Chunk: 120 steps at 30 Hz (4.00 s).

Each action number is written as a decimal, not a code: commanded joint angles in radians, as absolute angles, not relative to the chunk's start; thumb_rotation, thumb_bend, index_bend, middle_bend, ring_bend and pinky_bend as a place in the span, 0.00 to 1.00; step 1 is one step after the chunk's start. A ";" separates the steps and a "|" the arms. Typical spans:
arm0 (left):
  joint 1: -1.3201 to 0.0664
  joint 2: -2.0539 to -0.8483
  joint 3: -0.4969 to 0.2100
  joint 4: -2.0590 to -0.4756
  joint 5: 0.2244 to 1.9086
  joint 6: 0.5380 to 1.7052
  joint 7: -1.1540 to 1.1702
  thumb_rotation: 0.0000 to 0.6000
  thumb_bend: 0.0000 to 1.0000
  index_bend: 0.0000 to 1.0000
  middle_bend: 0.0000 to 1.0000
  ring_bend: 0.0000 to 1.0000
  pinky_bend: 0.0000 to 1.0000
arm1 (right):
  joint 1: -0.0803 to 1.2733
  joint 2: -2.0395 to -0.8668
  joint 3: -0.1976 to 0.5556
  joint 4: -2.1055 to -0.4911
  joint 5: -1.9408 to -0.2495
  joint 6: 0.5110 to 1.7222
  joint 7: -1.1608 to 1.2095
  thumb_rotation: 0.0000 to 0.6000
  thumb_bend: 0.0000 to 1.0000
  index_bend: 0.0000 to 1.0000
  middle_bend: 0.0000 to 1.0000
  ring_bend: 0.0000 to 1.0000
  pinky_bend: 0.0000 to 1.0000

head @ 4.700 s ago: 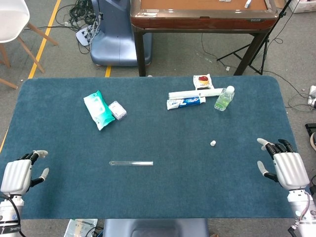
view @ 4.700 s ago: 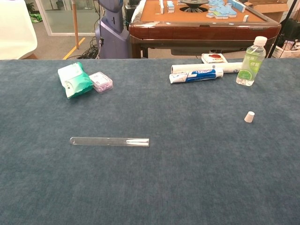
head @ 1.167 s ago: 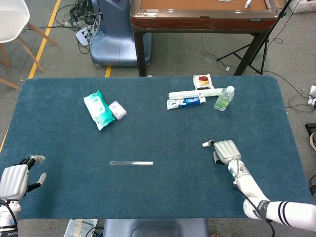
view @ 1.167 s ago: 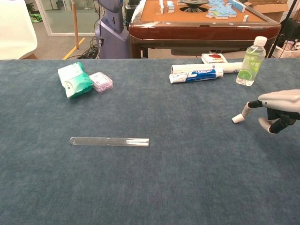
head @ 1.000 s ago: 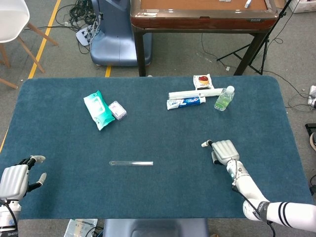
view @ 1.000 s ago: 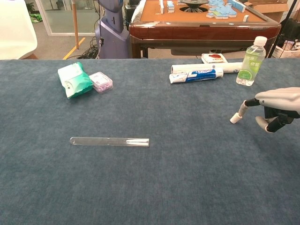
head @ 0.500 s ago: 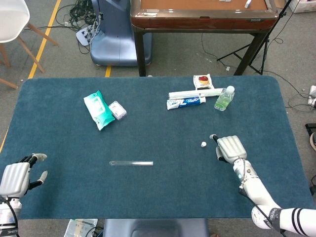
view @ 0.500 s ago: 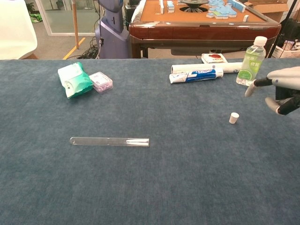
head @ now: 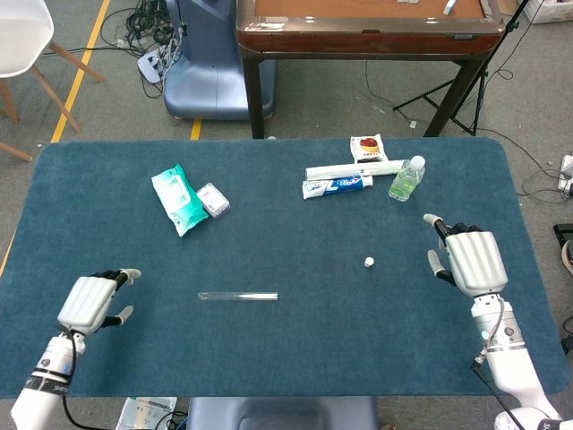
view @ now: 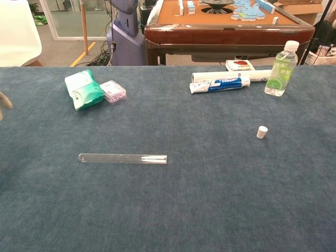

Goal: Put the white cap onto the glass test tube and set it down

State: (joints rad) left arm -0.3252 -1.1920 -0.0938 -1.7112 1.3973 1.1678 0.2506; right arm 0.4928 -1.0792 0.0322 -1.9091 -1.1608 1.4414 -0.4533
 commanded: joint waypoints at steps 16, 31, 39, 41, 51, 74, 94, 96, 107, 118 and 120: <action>-0.553 -1.423 -0.157 -1.678 1.166 0.990 0.567 1.00 0.25 0.41 0.71 0.76 0.88 | 0.416 -1.044 0.078 -1.853 -1.175 1.401 -0.378 1.00 0.41 0.25 0.53 0.40 0.49; -0.667 -1.554 -0.167 -1.636 0.950 0.972 0.702 1.00 0.25 0.44 0.82 0.87 0.97 | 0.382 -1.025 0.105 -1.841 -1.165 1.363 -0.350 1.00 0.41 0.25 0.54 0.43 0.49; -0.720 -1.599 -0.170 -1.623 0.854 0.975 0.734 1.00 0.25 0.44 0.82 0.88 0.99 | 0.363 -1.006 0.111 -1.850 -1.170 1.353 -0.339 1.00 0.41 0.25 0.54 0.44 0.49; -0.730 -1.612 -0.169 -1.616 0.840 0.981 0.737 1.00 0.25 0.44 0.82 0.88 0.99 | 0.359 -1.002 0.112 -1.851 -1.171 1.348 -0.334 1.00 0.41 0.25 0.55 0.44 0.49; -0.775 -1.660 -0.163 -1.589 0.779 0.987 0.741 1.00 0.25 0.44 0.83 0.89 0.99 | 0.344 -0.989 0.119 -1.854 -1.176 1.335 -0.326 1.00 0.41 0.25 0.55 0.44 0.49; -0.827 -1.699 -0.144 -1.535 0.724 0.998 0.722 1.00 0.25 0.52 0.85 0.91 1.00 | 0.312 -0.974 0.136 -1.848 -1.180 1.330 -0.304 1.00 0.41 0.25 0.55 0.44 0.49; -0.755 -1.580 -0.154 -1.552 0.880 0.941 0.403 1.00 0.38 0.63 0.94 0.97 1.00 | 0.322 -0.994 0.142 -1.867 -1.182 1.306 -0.357 1.00 0.41 0.30 0.43 0.32 0.43; -0.738 -1.549 -0.159 -1.567 0.905 0.932 0.343 1.00 0.38 0.64 0.94 0.97 1.00 | 0.337 -1.012 0.144 -1.864 -1.188 1.296 -0.379 1.00 0.41 0.32 0.40 0.27 0.38; -0.664 -1.424 -0.149 -1.679 1.122 0.930 0.086 1.00 0.38 0.64 0.94 0.96 1.00 | 0.475 -1.188 0.160 -1.792 -1.155 1.187 -0.582 1.00 0.41 0.39 0.32 0.18 0.27; -0.645 -1.390 -0.124 -1.705 1.212 0.940 0.024 1.00 0.38 0.64 0.94 0.96 1.00 | 0.568 -1.350 0.145 -1.647 -1.078 1.100 -0.689 1.00 0.30 0.45 0.28 0.13 0.21; -0.641 -1.383 -0.119 -1.709 1.211 0.940 0.024 1.00 0.38 0.64 0.94 0.96 1.00 | 0.577 -1.367 0.146 -1.620 -1.061 1.091 -0.693 1.00 0.30 0.45 0.28 0.13 0.21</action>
State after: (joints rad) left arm -0.6425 -1.3844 -0.1202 -1.7073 1.2110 0.9396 0.0242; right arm 0.5660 -1.3513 0.1473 -1.6386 -1.0763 1.1016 -0.6848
